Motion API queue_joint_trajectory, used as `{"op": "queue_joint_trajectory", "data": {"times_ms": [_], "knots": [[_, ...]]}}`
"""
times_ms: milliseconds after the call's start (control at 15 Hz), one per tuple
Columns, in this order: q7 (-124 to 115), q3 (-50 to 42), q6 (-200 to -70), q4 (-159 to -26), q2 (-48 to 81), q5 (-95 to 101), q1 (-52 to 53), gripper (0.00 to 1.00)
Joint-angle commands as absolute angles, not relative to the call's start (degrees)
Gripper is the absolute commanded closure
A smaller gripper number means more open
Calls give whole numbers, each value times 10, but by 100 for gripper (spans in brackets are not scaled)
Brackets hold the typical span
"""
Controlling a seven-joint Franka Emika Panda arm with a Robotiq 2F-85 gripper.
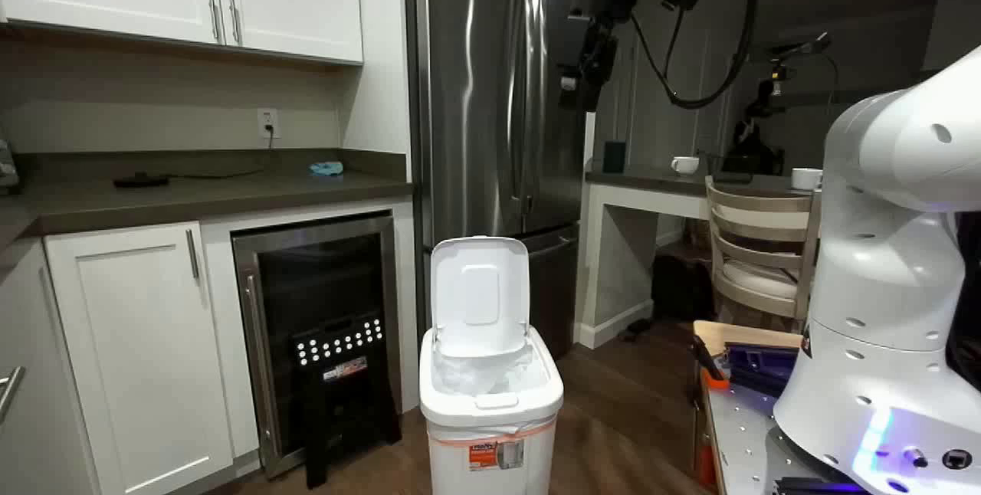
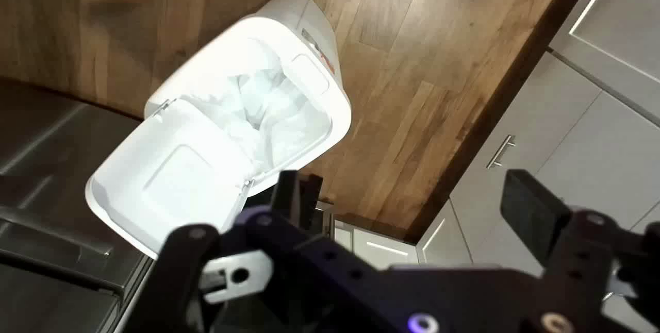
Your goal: Close the white bin
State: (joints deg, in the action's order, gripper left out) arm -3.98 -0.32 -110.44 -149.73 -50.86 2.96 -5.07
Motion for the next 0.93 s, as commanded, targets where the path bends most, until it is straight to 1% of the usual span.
{"op": "queue_joint_trajectory", "data": {"times_ms": [0, 533, 733, 867], "knots": [[-41, -5, -1102, -1496, -508, 31, -48, 0], [-41, -5, -1102, -1496, -508, 31, -48, 0], [-35, -11, -1159, -1493, -460, 46, -57, 0], [-44, -14, -1228, -1485, -408, 58, -69, 0]]}}
